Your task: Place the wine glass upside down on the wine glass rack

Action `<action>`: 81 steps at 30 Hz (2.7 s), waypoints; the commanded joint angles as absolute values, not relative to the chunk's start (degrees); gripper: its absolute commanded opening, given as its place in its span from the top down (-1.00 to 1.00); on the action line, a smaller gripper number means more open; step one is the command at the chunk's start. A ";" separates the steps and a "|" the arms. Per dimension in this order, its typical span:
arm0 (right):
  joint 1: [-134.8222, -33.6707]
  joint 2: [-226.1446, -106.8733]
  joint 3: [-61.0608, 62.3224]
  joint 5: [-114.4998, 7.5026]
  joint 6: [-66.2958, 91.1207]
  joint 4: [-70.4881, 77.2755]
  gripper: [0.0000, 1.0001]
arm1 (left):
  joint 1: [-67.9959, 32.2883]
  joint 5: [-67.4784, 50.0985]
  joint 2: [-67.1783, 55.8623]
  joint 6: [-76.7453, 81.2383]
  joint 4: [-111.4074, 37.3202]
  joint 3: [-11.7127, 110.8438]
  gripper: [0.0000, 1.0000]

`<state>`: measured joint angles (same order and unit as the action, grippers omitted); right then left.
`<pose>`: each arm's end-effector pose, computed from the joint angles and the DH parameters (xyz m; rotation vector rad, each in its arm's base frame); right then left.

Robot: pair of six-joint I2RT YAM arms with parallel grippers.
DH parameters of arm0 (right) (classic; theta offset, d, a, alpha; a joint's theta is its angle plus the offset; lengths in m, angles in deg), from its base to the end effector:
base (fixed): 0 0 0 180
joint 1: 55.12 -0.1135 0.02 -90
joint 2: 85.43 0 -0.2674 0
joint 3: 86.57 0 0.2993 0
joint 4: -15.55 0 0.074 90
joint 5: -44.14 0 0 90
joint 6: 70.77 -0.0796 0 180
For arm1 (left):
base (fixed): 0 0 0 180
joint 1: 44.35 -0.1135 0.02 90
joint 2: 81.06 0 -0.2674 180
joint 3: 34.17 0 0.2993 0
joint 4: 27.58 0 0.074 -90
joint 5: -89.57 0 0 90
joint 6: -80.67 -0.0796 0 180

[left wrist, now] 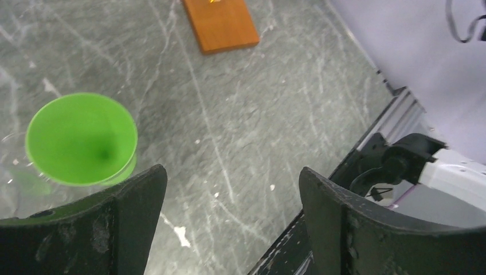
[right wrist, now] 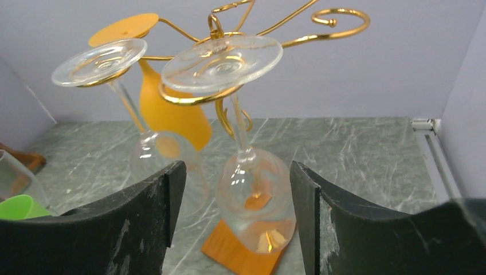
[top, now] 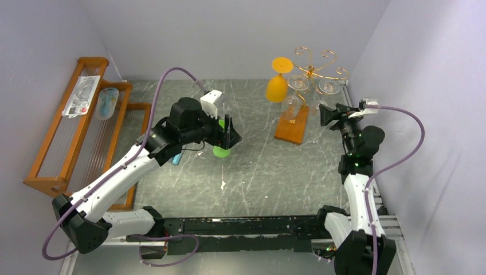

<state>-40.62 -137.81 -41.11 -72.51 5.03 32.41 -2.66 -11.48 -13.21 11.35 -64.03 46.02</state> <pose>0.2963 -0.0398 0.3143 -0.0347 1.4231 0.3202 0.2515 -0.2445 0.3630 0.5105 2.0335 -0.8753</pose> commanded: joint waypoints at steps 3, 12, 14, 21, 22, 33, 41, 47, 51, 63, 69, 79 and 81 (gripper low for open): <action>-40.36 -128.91 -44.48 -66.18 0.04 21.51 -0.37 | -3.14 -4.32 -15.22 6.31 -72.34 45.68 -0.68; -40.33 -118.70 -49.15 -49.81 -23.71 4.84 -0.25 | -3.19 -1.82 -7.96 5.95 -69.72 47.75 -0.47; -40.36 -117.37 -49.10 -48.47 -26.80 0.60 -0.26 | -3.18 -0.55 -5.46 6.11 -69.53 49.34 -0.53; -40.40 -115.48 -49.71 -48.44 -34.80 -8.31 -0.20 | -3.20 3.73 1.59 5.57 -66.72 49.98 -0.51; -40.44 -115.55 -49.89 -48.74 -35.48 -9.00 -0.20 | -3.20 3.93 2.59 5.49 -66.13 50.18 -0.47; -40.46 -120.62 -52.67 -56.33 -36.41 -8.73 -0.13 | -3.16 7.68 13.10 3.96 -68.39 56.17 -0.23; -43.10 -125.11 -48.62 -55.85 -36.60 -17.16 -0.04 | -2.51 3.27 18.51 4.23 -77.25 63.37 0.49; -44.40 -124.63 -48.34 -57.59 -34.70 -21.20 -0.01 | 0.03 -3.32 14.41 3.18 -73.86 62.58 0.90; -44.40 -118.22 -50.35 -62.63 -35.01 -21.56 -0.06 | 1.48 -11.31 8.90 4.42 -68.41 58.46 0.90; -44.45 -104.49 -50.63 -76.81 -53.54 -16.79 -0.25 | 9.91 -5.82 -6.93 11.14 -31.58 39.18 0.90; -44.45 -103.16 -46.54 -75.90 -59.27 -19.67 -0.29 | 15.46 2.00 -9.04 9.41 -16.42 32.19 0.90; -44.40 -99.85 -40.82 -72.70 -69.73 -30.16 -0.27 | 25.18 15.53 -7.10 0.03 -3.18 30.21 0.90; -44.42 -100.70 -39.66 -72.32 -69.99 -32.18 -0.26 | 26.02 16.06 -6.01 -0.67 -1.02 30.49 0.90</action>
<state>-44.01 -100.41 -42.08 -73.45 -65.37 -25.24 24.64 10.38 -7.79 3.33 -11.68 30.85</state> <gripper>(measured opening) 0.636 0.059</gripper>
